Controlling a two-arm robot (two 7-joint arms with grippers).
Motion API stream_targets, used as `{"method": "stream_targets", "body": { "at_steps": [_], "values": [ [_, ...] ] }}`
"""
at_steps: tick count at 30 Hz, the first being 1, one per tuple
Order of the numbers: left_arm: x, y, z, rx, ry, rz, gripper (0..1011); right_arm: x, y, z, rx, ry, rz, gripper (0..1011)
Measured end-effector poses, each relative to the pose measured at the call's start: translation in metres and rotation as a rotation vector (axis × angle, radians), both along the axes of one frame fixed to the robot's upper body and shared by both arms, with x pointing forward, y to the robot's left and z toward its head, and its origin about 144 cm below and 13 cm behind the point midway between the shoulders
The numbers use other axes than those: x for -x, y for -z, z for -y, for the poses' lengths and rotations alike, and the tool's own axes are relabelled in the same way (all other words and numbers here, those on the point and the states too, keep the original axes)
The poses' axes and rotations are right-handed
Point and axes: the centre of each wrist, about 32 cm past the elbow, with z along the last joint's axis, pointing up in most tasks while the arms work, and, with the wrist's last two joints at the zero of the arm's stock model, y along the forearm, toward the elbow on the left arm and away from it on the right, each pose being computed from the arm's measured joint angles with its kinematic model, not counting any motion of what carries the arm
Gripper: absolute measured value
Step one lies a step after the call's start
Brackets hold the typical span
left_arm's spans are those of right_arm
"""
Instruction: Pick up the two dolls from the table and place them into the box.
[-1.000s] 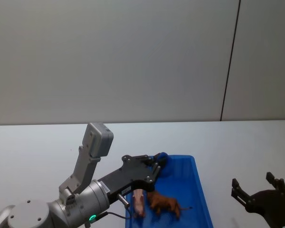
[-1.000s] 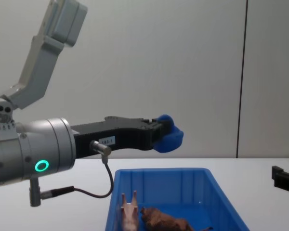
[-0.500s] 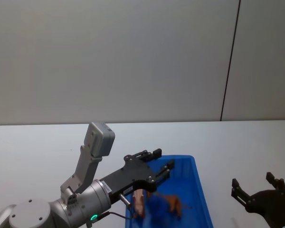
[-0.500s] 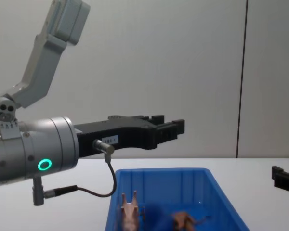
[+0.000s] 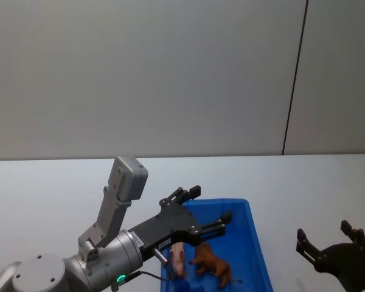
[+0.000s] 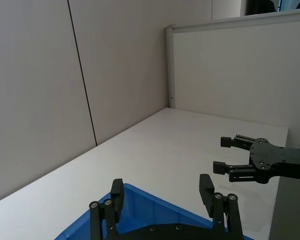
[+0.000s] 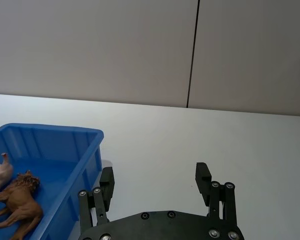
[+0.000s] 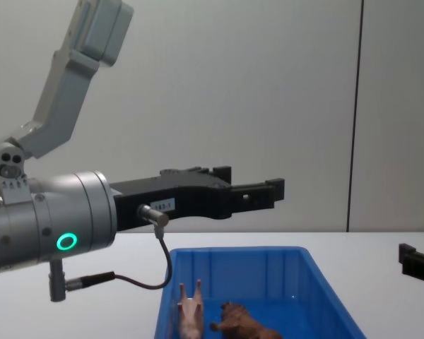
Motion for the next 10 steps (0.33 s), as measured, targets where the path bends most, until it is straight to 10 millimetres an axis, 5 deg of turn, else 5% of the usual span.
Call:
{"method": "stream_targets", "body": {
  "at_steps": [10],
  "values": [
    [-0.0001, -0.0001, 0.0002, 0.0, 0.001, 0.0, 1001, 0.0, 0.0, 0.0, 0.0, 0.0, 0.0, 1001]
  ]
}}
